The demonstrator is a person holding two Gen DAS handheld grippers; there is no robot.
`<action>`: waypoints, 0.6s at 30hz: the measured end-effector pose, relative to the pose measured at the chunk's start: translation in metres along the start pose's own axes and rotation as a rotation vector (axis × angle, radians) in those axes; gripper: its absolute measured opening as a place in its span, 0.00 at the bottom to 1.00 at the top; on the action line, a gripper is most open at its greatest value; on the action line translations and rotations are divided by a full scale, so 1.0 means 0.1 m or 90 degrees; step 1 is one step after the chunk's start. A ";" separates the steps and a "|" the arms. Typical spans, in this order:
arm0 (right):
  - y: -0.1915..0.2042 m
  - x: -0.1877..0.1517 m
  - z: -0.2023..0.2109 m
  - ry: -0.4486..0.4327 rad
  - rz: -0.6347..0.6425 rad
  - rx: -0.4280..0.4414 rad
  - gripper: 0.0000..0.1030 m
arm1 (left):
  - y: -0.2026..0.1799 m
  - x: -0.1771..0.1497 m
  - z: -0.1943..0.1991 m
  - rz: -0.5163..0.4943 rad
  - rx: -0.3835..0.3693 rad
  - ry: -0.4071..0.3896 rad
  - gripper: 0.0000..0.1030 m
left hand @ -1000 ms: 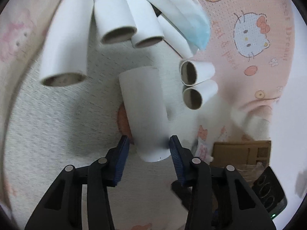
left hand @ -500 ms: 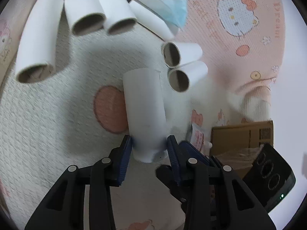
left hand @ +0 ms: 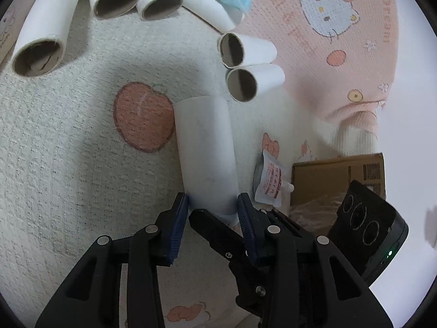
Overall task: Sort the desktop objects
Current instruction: 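Close the right gripper on the upright tube while the left gripper clamps it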
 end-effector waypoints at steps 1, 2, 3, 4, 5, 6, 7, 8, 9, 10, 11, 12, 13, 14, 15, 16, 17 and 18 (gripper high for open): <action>-0.01 -0.01 0.02 0.001 -0.001 0.000 0.39 | 0.00 -0.01 0.00 0.001 -0.004 -0.001 0.40; 0.00 0.00 0.01 0.002 0.001 -0.001 0.39 | 0.00 -0.01 0.00 0.003 -0.008 -0.003 0.40; 0.00 -0.01 0.02 0.007 0.002 -0.001 0.39 | 0.00 -0.01 0.01 0.003 -0.006 -0.010 0.40; 0.00 -0.03 0.03 0.011 0.003 -0.002 0.39 | -0.01 0.00 0.01 -0.001 0.000 -0.014 0.41; 0.00 -0.05 0.04 0.016 0.005 -0.002 0.39 | -0.02 0.01 0.02 -0.009 0.011 -0.019 0.42; 0.00 -0.07 0.04 0.022 0.008 0.000 0.39 | -0.04 0.03 0.04 -0.018 0.026 -0.026 0.43; 0.00 -0.10 0.05 0.026 0.012 0.001 0.39 | -0.05 0.05 0.05 -0.025 0.037 -0.031 0.44; 0.01 -0.13 0.07 0.030 0.016 0.000 0.39 | -0.05 0.07 0.06 -0.029 0.043 -0.033 0.45; 0.01 -0.14 0.07 0.034 0.019 -0.001 0.39 | -0.04 0.09 0.06 -0.024 0.042 -0.030 0.46; 0.02 -0.16 0.08 0.037 0.023 -0.003 0.39 | -0.02 0.11 0.05 -0.016 0.034 -0.023 0.46; 0.02 -0.16 0.08 0.040 0.025 -0.006 0.39 | 0.00 0.12 0.03 -0.007 0.026 -0.016 0.47; 0.02 -0.17 0.07 0.044 0.028 -0.010 0.39 | 0.03 0.13 0.02 0.004 0.018 -0.012 0.48; 0.02 -0.17 0.07 0.044 0.029 -0.011 0.39 | 0.04 0.13 0.01 0.009 0.011 -0.011 0.48; 0.02 -0.16 0.06 0.046 0.025 -0.009 0.40 | 0.05 0.13 0.01 0.012 0.007 -0.010 0.48; 0.01 -0.16 0.06 0.050 0.018 -0.005 0.40 | 0.06 0.13 0.00 0.013 0.005 -0.009 0.47; 0.00 -0.16 0.05 0.055 0.010 -0.002 0.40 | 0.05 0.13 -0.01 0.010 0.002 -0.008 0.44; -0.01 -0.15 0.03 0.059 0.004 -0.002 0.40 | 0.04 0.13 -0.02 0.008 -0.002 -0.008 0.44; -0.02 -0.14 0.03 0.060 0.001 -0.002 0.40 | 0.03 0.13 -0.02 0.005 0.003 -0.010 0.44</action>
Point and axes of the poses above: each gripper's, at about its wrist camera, not at the fingertips, and z roughly against the way its jaws point, y to its left, x to its top, the point moved 2 cm from there along -z, roughly the way its jaws point, and after that the axes turned 8 degrees about y, right-handed, at the moved point
